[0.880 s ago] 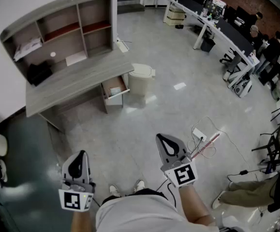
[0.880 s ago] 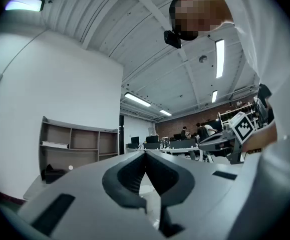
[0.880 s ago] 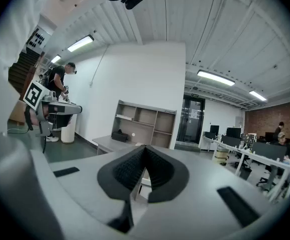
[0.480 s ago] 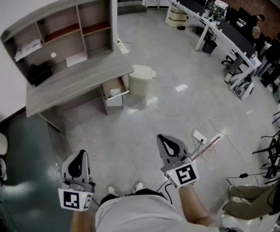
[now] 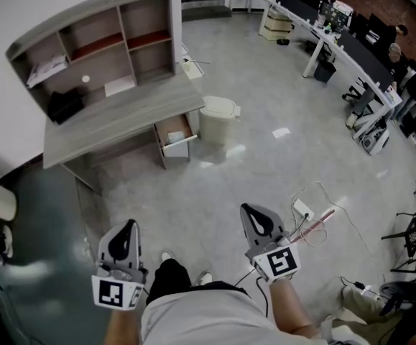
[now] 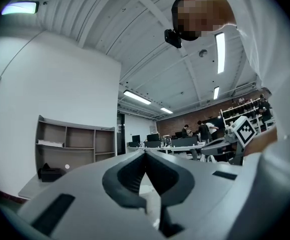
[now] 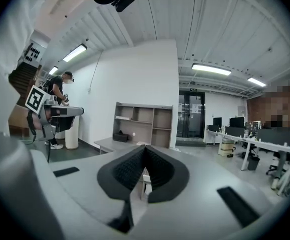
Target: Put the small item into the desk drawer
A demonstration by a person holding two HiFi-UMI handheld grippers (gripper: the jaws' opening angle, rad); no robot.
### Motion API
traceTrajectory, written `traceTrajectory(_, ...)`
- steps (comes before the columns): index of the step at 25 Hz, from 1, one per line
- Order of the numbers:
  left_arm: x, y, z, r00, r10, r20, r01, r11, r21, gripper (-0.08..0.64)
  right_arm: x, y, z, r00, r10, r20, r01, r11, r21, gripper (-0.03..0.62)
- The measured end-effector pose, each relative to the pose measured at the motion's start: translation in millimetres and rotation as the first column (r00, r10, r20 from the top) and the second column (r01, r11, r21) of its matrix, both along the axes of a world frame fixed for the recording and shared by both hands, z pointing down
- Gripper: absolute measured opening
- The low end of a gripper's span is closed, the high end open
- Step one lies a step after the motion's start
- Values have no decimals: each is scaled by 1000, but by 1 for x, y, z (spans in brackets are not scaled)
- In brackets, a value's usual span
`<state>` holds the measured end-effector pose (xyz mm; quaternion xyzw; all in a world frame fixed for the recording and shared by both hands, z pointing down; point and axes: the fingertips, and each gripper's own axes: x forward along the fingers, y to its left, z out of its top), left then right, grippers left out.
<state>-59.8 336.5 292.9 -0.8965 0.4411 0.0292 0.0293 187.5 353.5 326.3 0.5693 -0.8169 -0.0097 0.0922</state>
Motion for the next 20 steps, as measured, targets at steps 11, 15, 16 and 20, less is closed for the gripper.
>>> traceTrajectory(11, -10, -150, 49, 999, 4, -53, -9, 995, -95, 17, -22, -142, 29, 999, -19, -41, 16, 997, -73, 21)
traceTrajectory(15, -21, -230, 48, 997, 7, -76, -14, 996, -91, 17, -39, -219, 22, 996, -40, -86, 33, 996, -80, 21)
traceTrajectory(16, -24, -247, 48, 996, 9, -84, -17, 996, -93, 17, -43, -236, 19, 995, -41, -95, 33, 996, -79, 21)
traceTrajectory(20, -26, -299, 53, 994, 38, -103, -50, 992, -115, 17, -48, -288, 8, 993, -3, -116, -7, 997, -82, 21)
